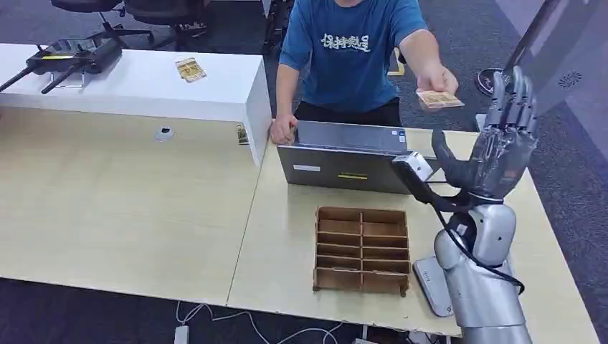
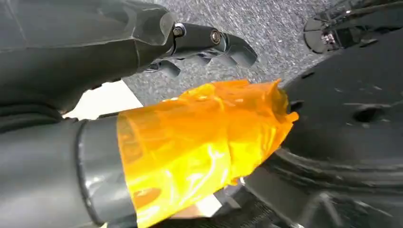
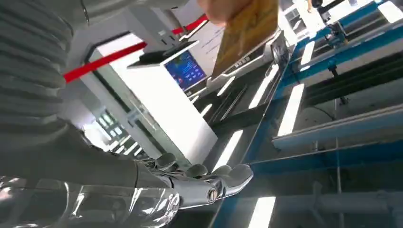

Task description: Pass the card to the sensor for recognition and then transmit it.

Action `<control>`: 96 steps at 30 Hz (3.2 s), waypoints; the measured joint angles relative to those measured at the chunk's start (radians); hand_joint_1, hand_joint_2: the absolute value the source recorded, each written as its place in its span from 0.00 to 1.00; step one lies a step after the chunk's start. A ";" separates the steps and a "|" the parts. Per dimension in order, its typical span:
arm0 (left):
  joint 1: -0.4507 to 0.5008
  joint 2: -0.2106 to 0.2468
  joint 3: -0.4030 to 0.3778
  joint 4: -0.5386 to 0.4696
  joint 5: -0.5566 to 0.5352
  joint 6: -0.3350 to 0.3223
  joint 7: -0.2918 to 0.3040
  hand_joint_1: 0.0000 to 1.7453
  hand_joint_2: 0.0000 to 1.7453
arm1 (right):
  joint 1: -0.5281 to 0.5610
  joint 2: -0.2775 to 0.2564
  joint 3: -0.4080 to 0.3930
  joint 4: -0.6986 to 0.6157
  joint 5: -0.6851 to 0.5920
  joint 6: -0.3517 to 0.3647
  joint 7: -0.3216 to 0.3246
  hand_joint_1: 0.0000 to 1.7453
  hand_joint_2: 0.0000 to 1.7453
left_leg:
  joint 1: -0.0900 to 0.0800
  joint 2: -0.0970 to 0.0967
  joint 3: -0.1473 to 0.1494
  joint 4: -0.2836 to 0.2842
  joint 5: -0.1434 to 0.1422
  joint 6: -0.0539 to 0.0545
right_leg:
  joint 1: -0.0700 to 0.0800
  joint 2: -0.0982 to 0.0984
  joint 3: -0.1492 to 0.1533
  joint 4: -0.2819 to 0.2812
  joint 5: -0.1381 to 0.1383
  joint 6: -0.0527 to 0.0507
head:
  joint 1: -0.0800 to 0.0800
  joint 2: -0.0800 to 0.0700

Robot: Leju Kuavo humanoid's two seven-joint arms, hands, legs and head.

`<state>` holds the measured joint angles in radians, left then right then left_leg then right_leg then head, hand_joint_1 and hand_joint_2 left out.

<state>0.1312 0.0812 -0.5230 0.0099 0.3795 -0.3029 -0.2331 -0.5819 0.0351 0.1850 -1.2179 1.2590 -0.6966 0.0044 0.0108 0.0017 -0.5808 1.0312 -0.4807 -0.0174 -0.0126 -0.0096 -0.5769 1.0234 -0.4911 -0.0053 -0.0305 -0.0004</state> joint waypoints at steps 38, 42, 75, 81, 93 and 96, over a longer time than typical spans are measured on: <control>-0.008 0.011 0.014 0.000 -0.093 0.003 0.010 0.00 0.00 | -0.179 -0.100 0.176 0.275 0.146 0.038 0.142 0.11 1.00 | 0.000 0.000 0.000 0.000 0.001 0.000 | 0.000 0.000 -0.001 0.000 0.001 -0.001 | 0.000 0.000; -0.009 0.011 0.026 0.000 -0.101 0.003 0.010 0.00 0.00 | -0.176 -0.102 0.176 0.275 0.141 0.038 0.139 1.00 1.00 | 0.000 0.000 0.000 0.000 0.001 0.000 | 0.000 0.000 -0.001 0.000 0.001 -0.001 | 0.000 0.000; -0.011 0.005 0.076 0.000 -0.143 0.005 0.009 0.00 0.00 | -0.163 -0.107 0.191 0.264 0.135 0.036 0.130 1.00 1.00 | 0.000 0.000 -0.001 0.000 0.001 0.000 | 0.000 0.000 -0.001 0.000 0.001 -0.001 | 0.000 0.000; -0.011 0.005 0.077 0.000 -0.143 0.005 0.009 0.00 0.00 | -0.163 -0.107 0.193 0.263 0.135 0.036 0.130 1.00 1.00 | 0.000 0.000 -0.001 0.000 0.001 0.000 | 0.000 0.000 -0.001 0.000 0.001 -0.001 | 0.000 0.000; -0.011 0.004 0.087 0.000 -0.153 0.008 0.009 0.00 0.00 | -0.161 -0.108 0.194 0.263 0.124 0.027 0.126 1.00 1.00 | 0.000 0.000 -0.001 0.000 0.001 0.000 | 0.000 0.000 -0.002 0.000 0.001 -0.001 | 0.000 0.000; -0.010 0.002 0.098 0.000 -0.156 0.011 0.010 0.00 0.00 | -0.146 -0.108 0.190 0.243 0.095 0.017 0.123 1.00 1.00 | 0.000 0.000 -0.001 0.000 0.001 0.000 | 0.000 0.000 -0.002 0.000 0.001 -0.001 | 0.000 0.000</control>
<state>0.1209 0.0835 -0.4250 0.0099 0.2239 -0.2914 -0.2235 -0.7278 -0.0732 0.3746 -0.9747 1.3538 -0.6794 0.1274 0.0109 0.0017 -0.5815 1.0313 -0.4797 -0.0173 -0.0126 -0.0096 -0.5786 1.0232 -0.4900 -0.0061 -0.0305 -0.0004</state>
